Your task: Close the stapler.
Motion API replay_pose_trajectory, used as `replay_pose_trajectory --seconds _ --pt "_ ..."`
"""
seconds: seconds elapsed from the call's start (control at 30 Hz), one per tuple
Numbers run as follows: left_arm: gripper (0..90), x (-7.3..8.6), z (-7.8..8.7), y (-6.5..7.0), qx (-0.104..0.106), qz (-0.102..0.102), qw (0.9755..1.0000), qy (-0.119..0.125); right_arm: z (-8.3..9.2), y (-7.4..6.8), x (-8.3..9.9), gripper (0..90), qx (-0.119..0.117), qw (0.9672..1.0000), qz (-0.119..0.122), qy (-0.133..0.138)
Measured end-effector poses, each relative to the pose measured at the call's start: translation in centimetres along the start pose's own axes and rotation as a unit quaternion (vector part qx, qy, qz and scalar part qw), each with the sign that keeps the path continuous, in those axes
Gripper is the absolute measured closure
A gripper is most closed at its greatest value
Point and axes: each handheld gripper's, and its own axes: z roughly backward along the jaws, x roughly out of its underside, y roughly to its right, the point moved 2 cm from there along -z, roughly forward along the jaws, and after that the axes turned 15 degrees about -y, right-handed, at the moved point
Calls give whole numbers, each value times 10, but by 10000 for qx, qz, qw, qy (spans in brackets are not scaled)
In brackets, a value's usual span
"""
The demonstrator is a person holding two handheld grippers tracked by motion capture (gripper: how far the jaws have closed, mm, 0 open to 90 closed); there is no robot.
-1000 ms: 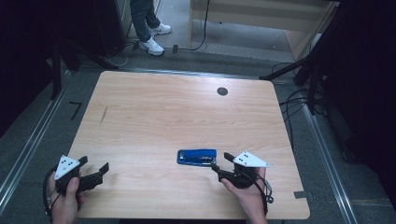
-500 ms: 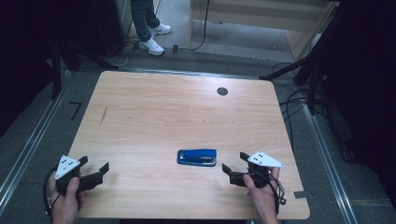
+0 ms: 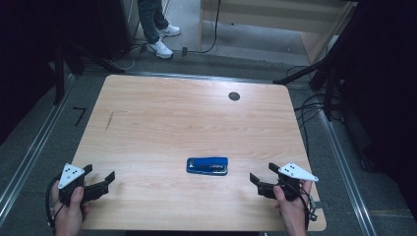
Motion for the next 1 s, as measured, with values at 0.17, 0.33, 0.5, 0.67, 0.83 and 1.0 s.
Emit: replay_pose_trajectory --seconds 0.17,0.33,0.5,0.67,0.83,1.0 --pt "142 0 0 0 4 -3 10000 0 7 10 6 132 95 9999 -79 0" --pt "142 0 0 0 1 -5 10000 3 14 20 12 132 168 9998 -143 17" --pt "142 0 0 0 -3 -6 10000 0 23 32 19 133 273 9993 -250 42" --pt "142 0 0 0 -21 -11 10000 1 31 43 26 135 315 9987 -383 119" --pt "142 0 0 0 -7 9 10000 5 38 52 32 135 387 9980 -471 142" --pt "143 -1 -1 1 10 -5 10000 35 45 62 42 137 549 9966 -587 171"
